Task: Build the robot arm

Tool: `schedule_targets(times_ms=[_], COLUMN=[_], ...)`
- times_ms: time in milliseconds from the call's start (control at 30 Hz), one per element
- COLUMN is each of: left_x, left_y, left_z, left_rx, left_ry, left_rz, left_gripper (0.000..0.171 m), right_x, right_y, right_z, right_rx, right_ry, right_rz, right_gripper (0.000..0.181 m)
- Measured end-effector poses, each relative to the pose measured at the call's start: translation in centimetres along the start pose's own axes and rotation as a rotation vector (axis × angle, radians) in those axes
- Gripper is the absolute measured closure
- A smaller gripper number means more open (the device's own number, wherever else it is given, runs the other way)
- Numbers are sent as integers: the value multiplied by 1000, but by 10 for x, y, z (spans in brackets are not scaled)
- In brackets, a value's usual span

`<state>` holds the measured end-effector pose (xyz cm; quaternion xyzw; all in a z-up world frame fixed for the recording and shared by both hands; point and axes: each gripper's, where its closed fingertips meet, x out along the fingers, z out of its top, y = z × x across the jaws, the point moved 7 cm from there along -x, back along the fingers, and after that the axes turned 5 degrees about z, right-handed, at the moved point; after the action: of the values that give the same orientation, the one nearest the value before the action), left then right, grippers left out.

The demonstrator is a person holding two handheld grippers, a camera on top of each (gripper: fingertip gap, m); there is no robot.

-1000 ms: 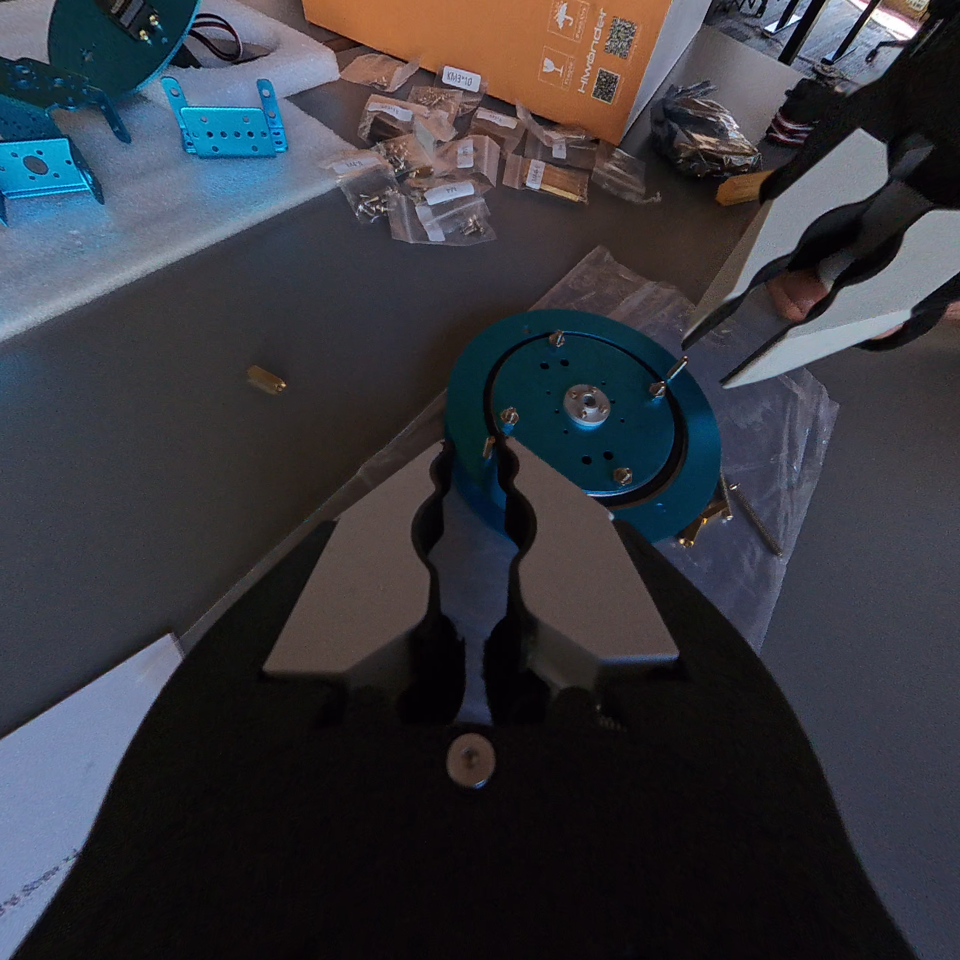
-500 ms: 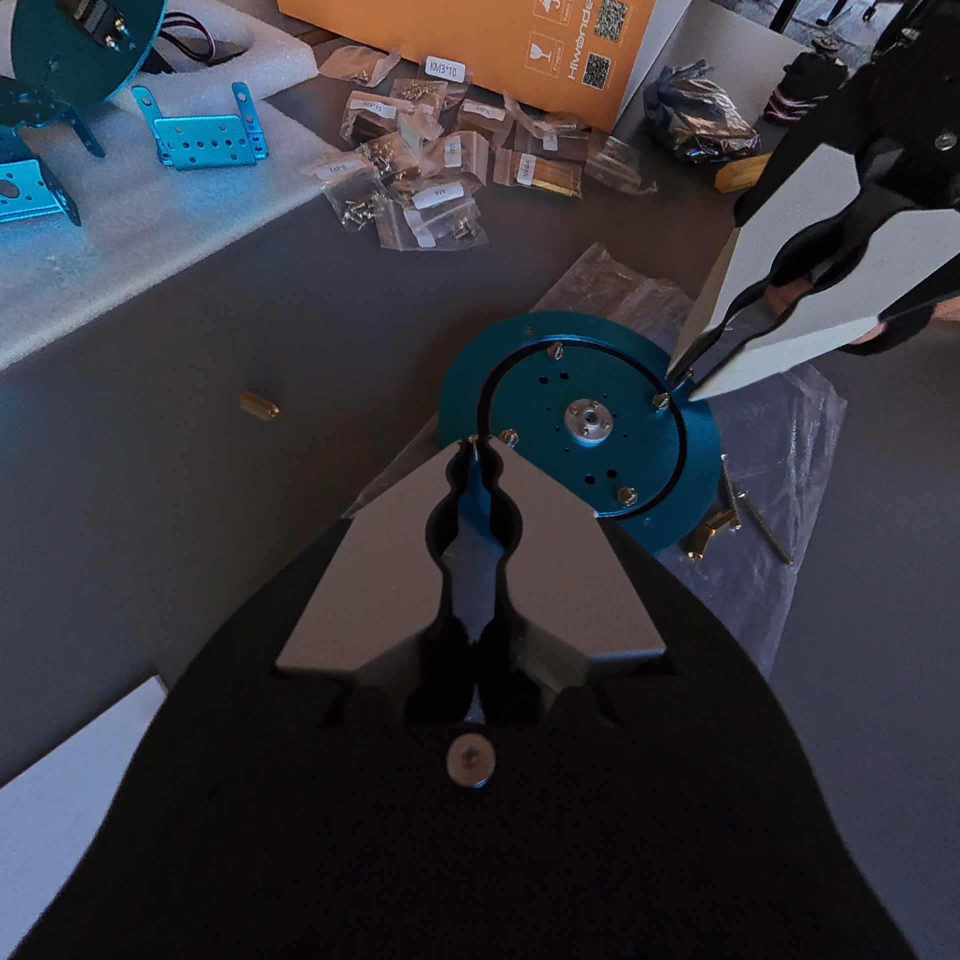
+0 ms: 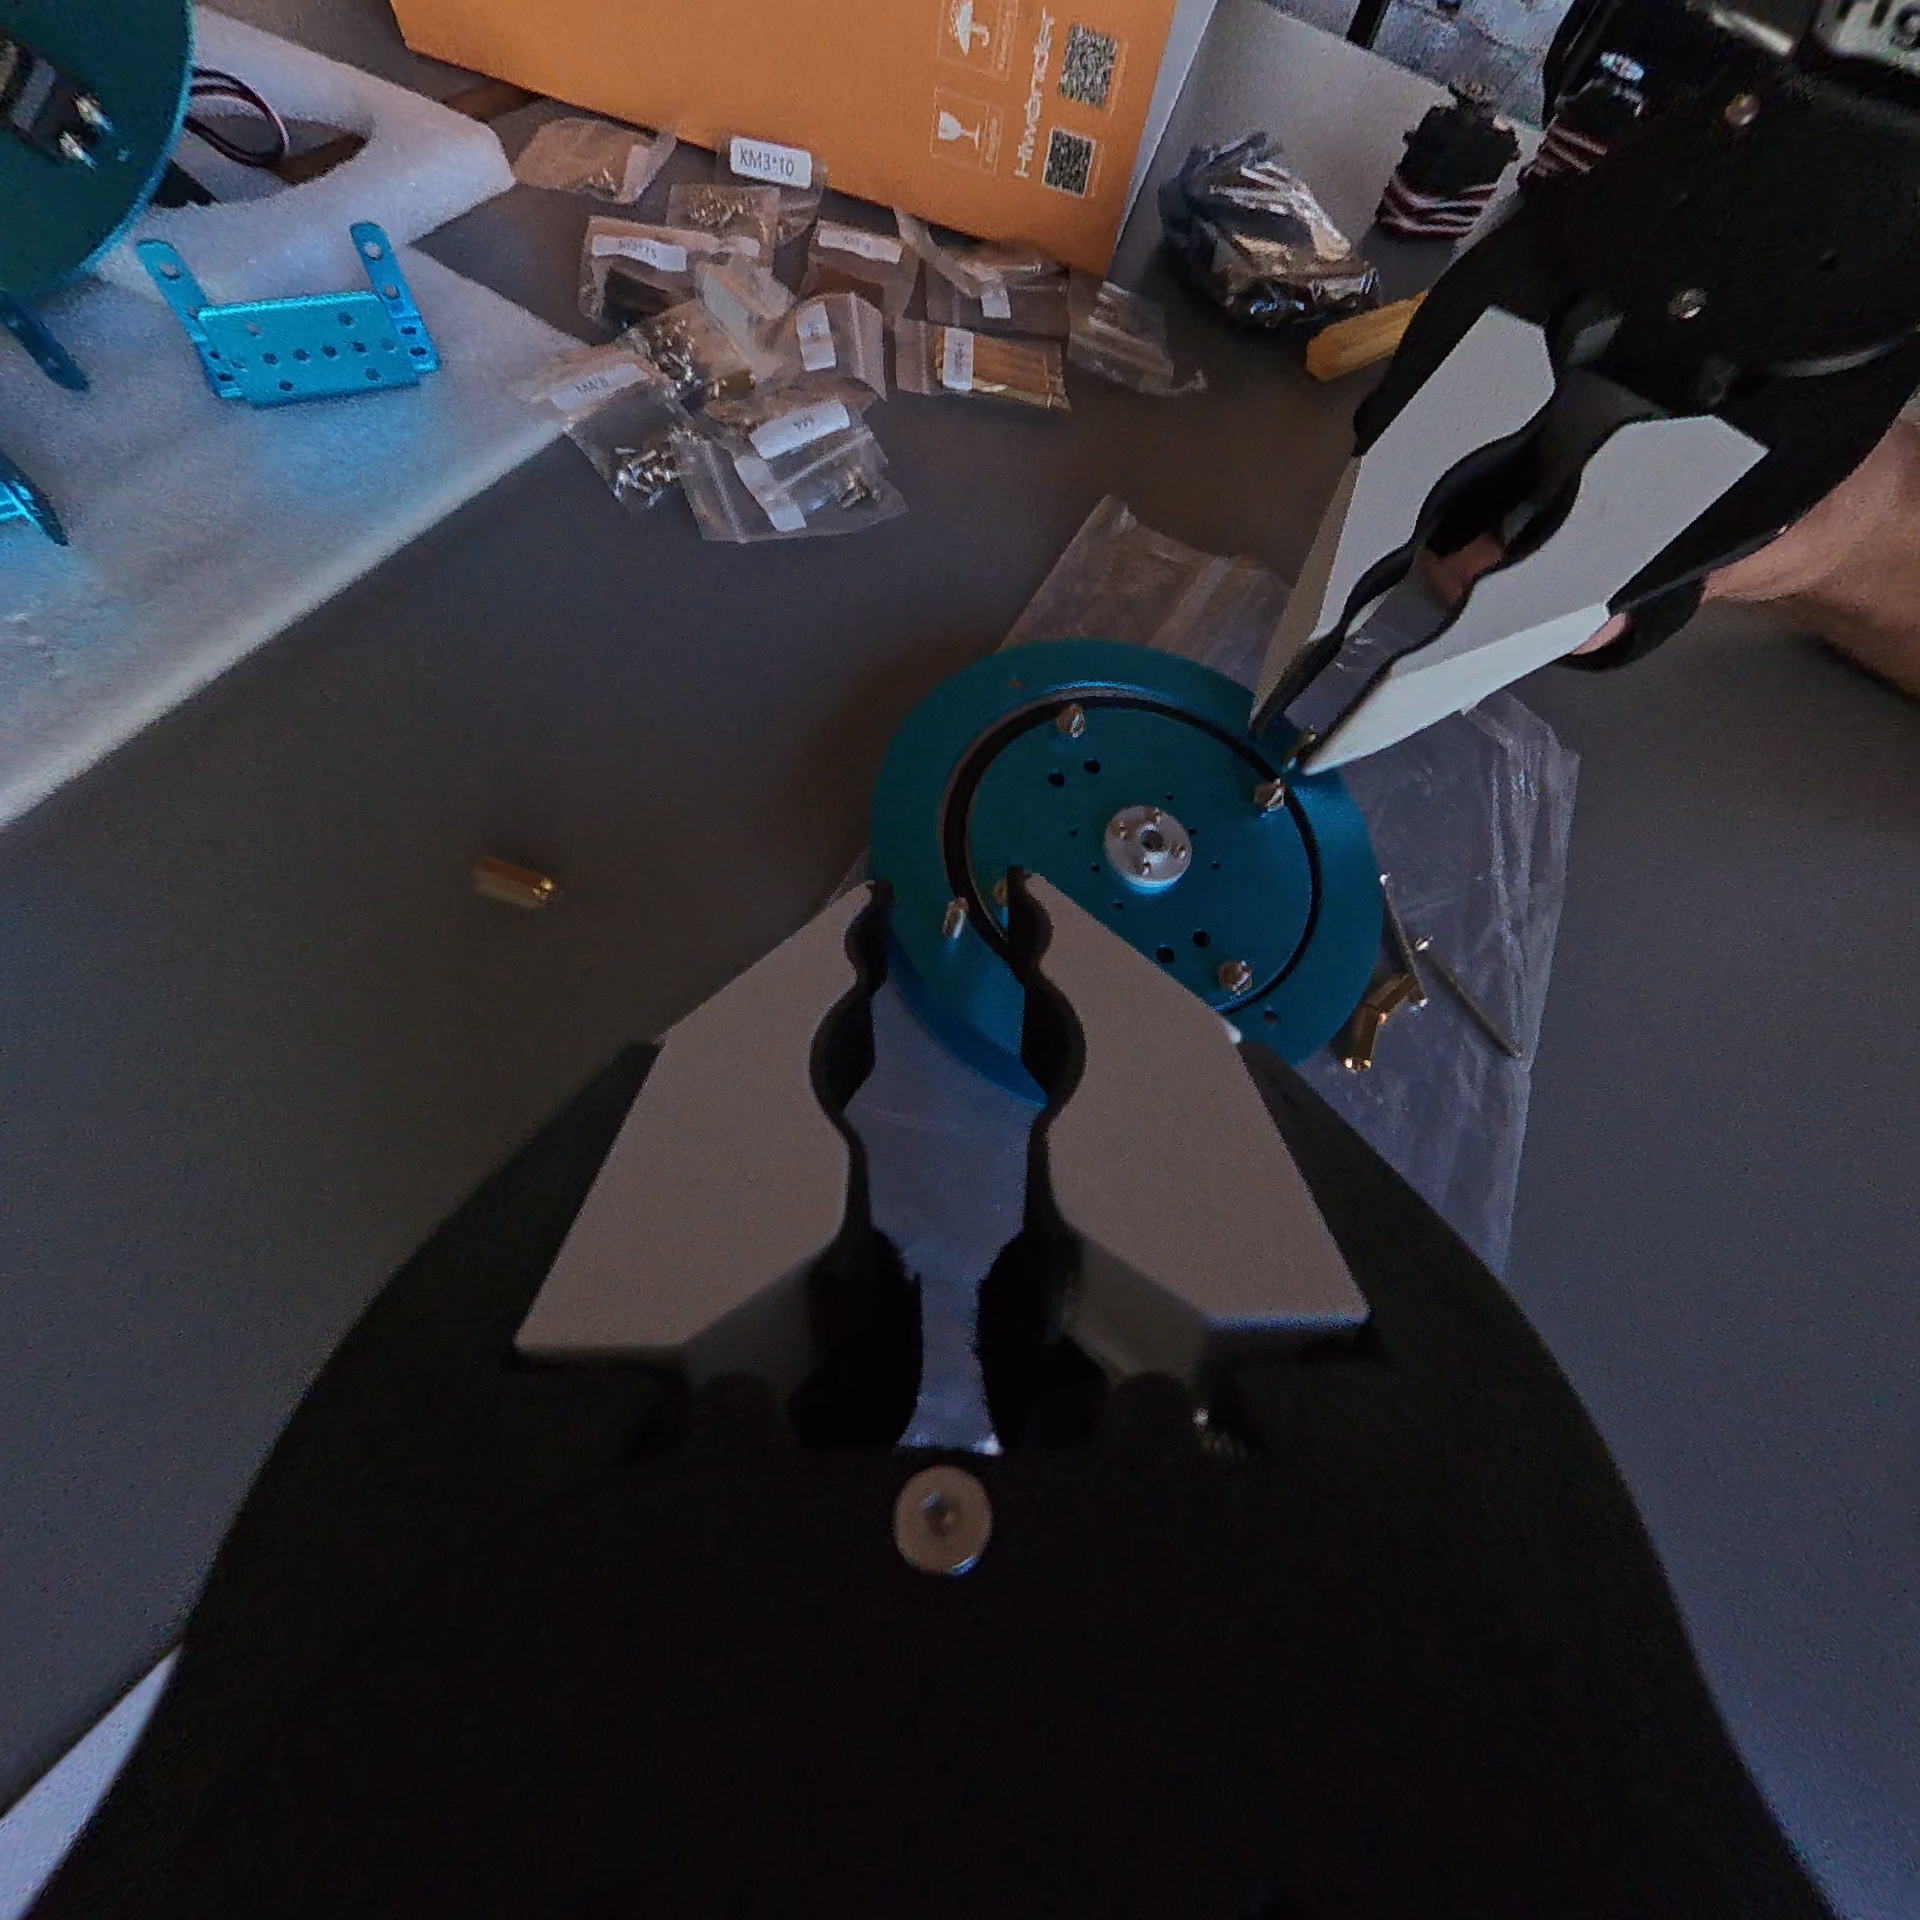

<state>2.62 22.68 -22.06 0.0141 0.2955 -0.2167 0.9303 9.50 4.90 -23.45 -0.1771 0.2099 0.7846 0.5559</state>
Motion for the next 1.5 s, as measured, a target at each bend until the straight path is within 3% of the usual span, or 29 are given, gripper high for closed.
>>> schedule_targets(times_ms=[100,433,1500], left_x=[-2,-4,4], left_y=[-2,2,2], left_z=[-3,0,-1], left_rx=[48,83,92], left_ry=[11,-4,3], left_rz=[27,81,58], left_gripper=[148,154,158], right_x=[0,3,6], right_y=[1,4,11], right_z=[0,0,1], right_rx=[-10,22,27], right_ry=[4,1,3], right_rz=[-9,10,44], right_gripper=[178,179,179])
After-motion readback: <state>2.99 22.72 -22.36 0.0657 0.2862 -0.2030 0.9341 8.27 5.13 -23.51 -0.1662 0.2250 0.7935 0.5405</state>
